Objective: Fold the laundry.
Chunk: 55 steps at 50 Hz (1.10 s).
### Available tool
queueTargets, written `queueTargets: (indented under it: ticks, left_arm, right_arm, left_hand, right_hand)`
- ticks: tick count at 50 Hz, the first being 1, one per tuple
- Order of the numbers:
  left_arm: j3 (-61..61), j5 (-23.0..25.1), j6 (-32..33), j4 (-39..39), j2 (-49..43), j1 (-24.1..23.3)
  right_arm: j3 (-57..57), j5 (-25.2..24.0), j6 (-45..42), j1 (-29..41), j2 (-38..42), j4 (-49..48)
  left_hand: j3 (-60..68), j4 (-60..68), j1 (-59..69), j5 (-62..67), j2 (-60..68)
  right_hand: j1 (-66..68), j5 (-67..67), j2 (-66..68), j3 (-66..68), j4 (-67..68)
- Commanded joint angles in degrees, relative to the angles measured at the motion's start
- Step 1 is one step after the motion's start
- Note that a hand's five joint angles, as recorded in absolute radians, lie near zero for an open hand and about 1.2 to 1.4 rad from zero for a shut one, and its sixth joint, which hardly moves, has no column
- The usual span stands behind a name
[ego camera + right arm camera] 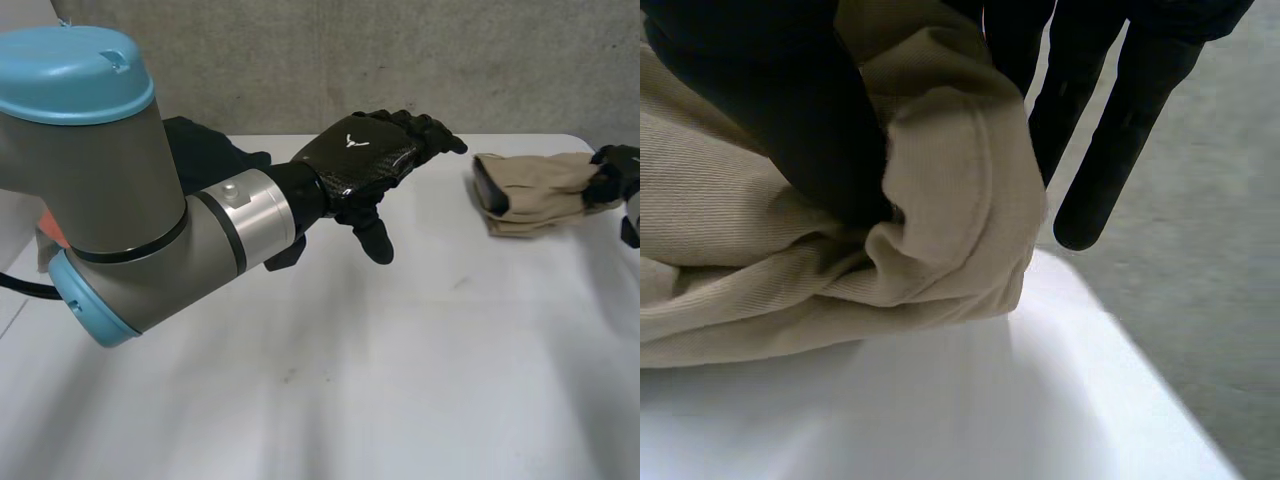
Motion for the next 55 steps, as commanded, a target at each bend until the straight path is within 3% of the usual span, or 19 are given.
queueTargets:
  ticks: [1,9,10,11,17,23,27,31,32,35,36,40,43,47,49,55]
  left_arm:
    - [0.1,0.0,-0.2,0.0,0.1,-0.5]
    - [0.2,-0.1,-0.3,0.1,0.1,-1.1]
    - [0.3,-0.2,-0.3,0.1,0.1,-1.1]
    - [0.3,-0.4,-0.3,0.1,0.0,-1.1]
    - [0.3,-1.6,-0.3,0.1,0.0,-1.1]
    - [0.3,-1.9,-0.2,0.1,0.3,-1.0]
    - [0.4,-3.2,-0.2,0.3,0.8,-0.7]
    - [0.6,-8.0,-0.1,1.7,1.9,0.1]
    - [0.5,-10.9,0.1,2.5,2.3,1.3]
    - [0.8,-16.3,0.3,4.3,2.6,4.4]
    - [1.2,-20.3,0.7,5.7,2.3,7.5]
    - [2.3,-24.8,2.4,7.6,0.0,15.5]
    - [3.7,-24.6,6.5,8.1,-4.2,20.0]
    - [10.7,-24.4,17.3,9.8,-15.3,27.5]
    - [13.6,-23.9,19.8,10.8,-19.4,29.0]
    - [23.4,-14.3,20.9,14.5,-32.2,33.9]
  right_arm:
    - [-10.6,-0.1,0.0,-2.1,6.4,0.6]
    - [-10.9,1.0,-0.1,-2.8,7.2,0.7]
    - [-10.5,1.6,-0.1,-2.9,7.1,0.8]
    - [-10.3,1.9,-0.1,-2.9,7.1,0.9]
    - [-5.0,9.4,-4.6,-2.4,1.3,0.6]
    - [7.8,9.8,-11.3,-1.1,-10.6,-2.5]
    - [21.3,6.3,-13.2,0.2,-21.3,-9.5]
    - [36.5,-2.2,-15.1,3.9,-31.6,-17.4]
    - [42.5,-6.0,-16.5,6.5,-35.1,-20.1]
    - [49.3,-10.5,-19.1,10.1,-38.9,-21.3]
    - [53.6,-12.9,-21.8,12.8,-40.9,-20.6]
    - [61.2,-14.8,-28.7,17.5,-44.0,-16.9]
    - [65.5,-14.5,-34.9,19.6,-44.8,-13.3]
    - [68.6,-14.1,-40.6,20.7,-44.7,-10.5]
    - [69.6,-14.1,-41.8,20.7,-44.7,-10.2]
    - [72.4,-13.8,-42.1,20.3,-44.6,-10.3]
  left_hand:
    - [-0.7,-0.9,-0.5,-2.0,-0.4]
    - [-0.7,-0.9,-0.5,-2.0,-0.4]
    - [-0.7,-0.9,-0.5,-2.0,-0.4]
    - [-0.7,-0.9,-0.5,-2.0,-0.4]
    - [-0.7,-0.9,-0.5,-2.0,-0.4]
    - [-0.6,-0.7,-0.4,-1.8,-0.2]
    - [-0.4,-0.5,-0.2,-1.7,-0.1]
    - [-0.2,-0.4,0.0,-1.5,0.1]
    - [-0.2,-0.4,0.0,-1.5,0.1]
    - [-0.2,-0.4,0.0,-1.5,0.1]
    - [0.1,0.0,0.3,-1.2,0.5]
    - [0.8,0.6,1.0,-0.5,1.1]
    - [0.8,0.6,1.0,-0.5,1.1]
    - [1.4,1.3,1.6,0.2,1.8]
    - [2.1,2.0,2.3,0.9,2.5]
    - [10.8,10.7,11.0,9.6,11.2]
  right_hand:
    - [27.0,15.7,16.3,17.2,11.5]
    - [24.4,13.1,13.7,14.6,8.9]
    - [-29.9,-41.2,-40.6,-39.7,-45.4]
    - [-43.0,-54.3,-53.7,-52.8,-58.5]
    - [-43.0,-54.3,-53.7,-52.8,-58.5]
    - [-43.0,-54.3,-53.7,-52.8,-58.5]
    - [-43.0,-54.3,-53.7,-52.8,-58.5]
    - [-43.0,-54.3,-53.7,-52.8,-58.5]
    - [-43.0,-54.3,-53.7,-52.8,-58.5]
    - [-43.0,-54.3,-53.7,-52.8,-58.5]
    - [-43.0,-54.3,-53.7,-52.8,-58.5]
    - [-43.0,-54.3,-53.7,-52.8,-58.5]
    - [-43.0,-54.3,-53.7,-52.8,-58.5]
    - [-43.0,-54.3,-53.7,-52.8,-58.5]
    - [-43.0,-54.3,-53.7,-52.8,-58.5]
    - [-43.0,-54.3,-53.7,-52.8,-58.5]
